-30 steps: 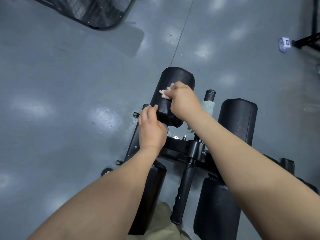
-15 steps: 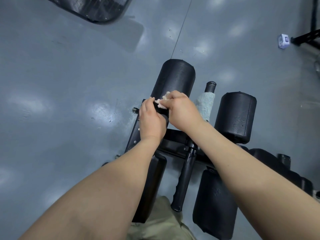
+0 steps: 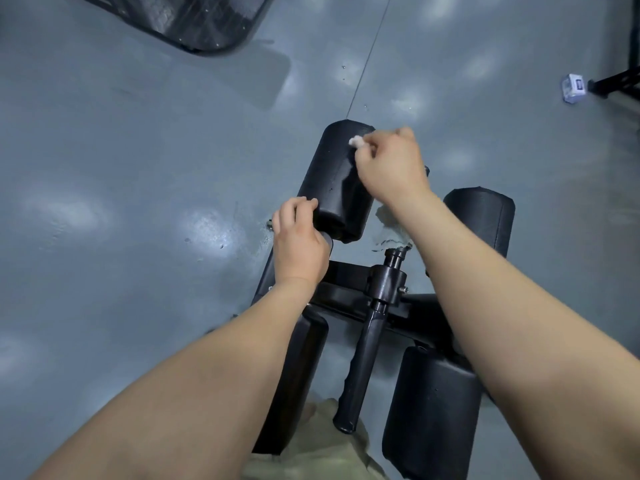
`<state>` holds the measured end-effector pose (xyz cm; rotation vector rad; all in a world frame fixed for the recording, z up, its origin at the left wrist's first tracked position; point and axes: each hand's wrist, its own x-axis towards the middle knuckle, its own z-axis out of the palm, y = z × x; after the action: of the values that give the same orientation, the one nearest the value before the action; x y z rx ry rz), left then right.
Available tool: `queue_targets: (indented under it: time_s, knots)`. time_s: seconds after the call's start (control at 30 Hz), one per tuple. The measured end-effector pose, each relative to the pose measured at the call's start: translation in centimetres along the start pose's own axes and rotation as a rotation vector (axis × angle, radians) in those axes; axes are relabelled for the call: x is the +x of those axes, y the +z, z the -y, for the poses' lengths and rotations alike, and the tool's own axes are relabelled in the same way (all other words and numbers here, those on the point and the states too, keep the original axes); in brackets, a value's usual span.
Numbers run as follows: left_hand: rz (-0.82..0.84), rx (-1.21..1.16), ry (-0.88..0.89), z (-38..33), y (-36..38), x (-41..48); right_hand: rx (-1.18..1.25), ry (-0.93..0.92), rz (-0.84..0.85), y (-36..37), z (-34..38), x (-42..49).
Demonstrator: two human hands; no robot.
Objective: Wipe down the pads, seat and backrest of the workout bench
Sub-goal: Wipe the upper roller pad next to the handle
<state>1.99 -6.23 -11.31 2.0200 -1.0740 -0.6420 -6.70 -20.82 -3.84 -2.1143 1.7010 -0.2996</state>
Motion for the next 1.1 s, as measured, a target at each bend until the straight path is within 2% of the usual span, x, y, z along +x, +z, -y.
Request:
queue_targets:
  time_s: [0.13, 0.27, 0.33, 0.53, 0.8, 1.1]
  knots:
    - [0.019, 0.054, 0.003, 0.0, 0.1, 0.0, -0.022, 0.038, -0.071, 0.4, -1.6, 4.9]
    - [0.054, 0.054, -0.003, 0.0, 0.2, 0.1, -0.045, 0.032, 0.078, 1.3, -2.7, 7.0]
    - [0.04, 0.043, 0.013, 0.1, 0.2, 0.1, -0.026, 0.035, 0.095, 1.4, -2.9, 7.2]
    - [0.016, 0.039, 0.048, 0.0, 0.1, 0.1, -0.013, -0.024, 0.066, 1.2, -2.3, 7.4]
    - [-0.021, 0.061, -0.005, 0.2, 0.7, -0.1, -0.093, -0.007, 0.09, 1.4, -2.2, 5.3]
    - [0.018, 0.063, -0.067, 0.2, 0.8, 0.2, -0.267, -0.127, 0.143, 1.7, -1.6, 2.2]
